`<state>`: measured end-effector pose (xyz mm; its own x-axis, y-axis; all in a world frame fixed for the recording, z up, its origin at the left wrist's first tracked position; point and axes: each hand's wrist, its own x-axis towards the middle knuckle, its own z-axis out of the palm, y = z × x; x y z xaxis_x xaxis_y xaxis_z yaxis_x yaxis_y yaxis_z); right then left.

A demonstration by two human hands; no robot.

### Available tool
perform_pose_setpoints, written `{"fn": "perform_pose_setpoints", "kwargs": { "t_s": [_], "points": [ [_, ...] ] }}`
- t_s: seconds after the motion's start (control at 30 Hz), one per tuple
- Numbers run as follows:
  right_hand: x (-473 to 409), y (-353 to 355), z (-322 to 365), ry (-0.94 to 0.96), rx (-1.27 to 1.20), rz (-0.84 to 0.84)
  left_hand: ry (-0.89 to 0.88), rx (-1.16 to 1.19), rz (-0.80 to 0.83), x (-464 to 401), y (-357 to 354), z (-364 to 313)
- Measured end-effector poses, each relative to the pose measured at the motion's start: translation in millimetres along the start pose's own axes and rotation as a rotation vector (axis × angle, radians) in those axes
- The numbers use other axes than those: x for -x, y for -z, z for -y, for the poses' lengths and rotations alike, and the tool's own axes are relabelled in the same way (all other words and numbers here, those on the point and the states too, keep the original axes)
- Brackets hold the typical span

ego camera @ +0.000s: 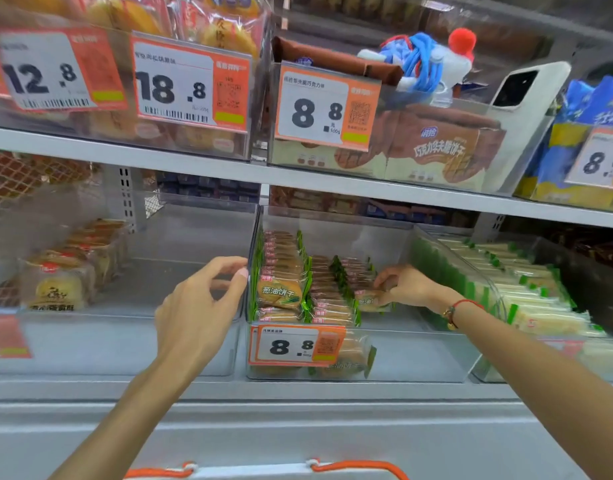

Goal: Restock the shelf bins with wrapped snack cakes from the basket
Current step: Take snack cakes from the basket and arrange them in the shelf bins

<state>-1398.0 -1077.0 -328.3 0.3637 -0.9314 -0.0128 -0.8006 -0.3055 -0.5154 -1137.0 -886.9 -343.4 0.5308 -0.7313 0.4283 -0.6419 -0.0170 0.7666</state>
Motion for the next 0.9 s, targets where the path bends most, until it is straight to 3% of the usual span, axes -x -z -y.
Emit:
{"fn": "perform_pose_setpoints", "kwargs": {
  "t_s": [0.2, 0.37, 0.7, 0.9],
  "points": [
    [-10, -4, -7, 0.128, 0.353, 0.002, 0.016, -0.001, -0.003, -2, -1, 3],
    [-7, -5, -2, 0.191, 0.449, -0.057, 0.025, -0.005, -0.022, -2, -3, 3],
    [-7, -2, 7, 0.201, 0.503, -0.018, 0.022, -0.002, -0.011, 0, -1, -1],
    [28, 11, 17, 0.235, 0.345, -0.207, -0.056, 0.147, -0.075, 13, 3, -4]
  ]
}}
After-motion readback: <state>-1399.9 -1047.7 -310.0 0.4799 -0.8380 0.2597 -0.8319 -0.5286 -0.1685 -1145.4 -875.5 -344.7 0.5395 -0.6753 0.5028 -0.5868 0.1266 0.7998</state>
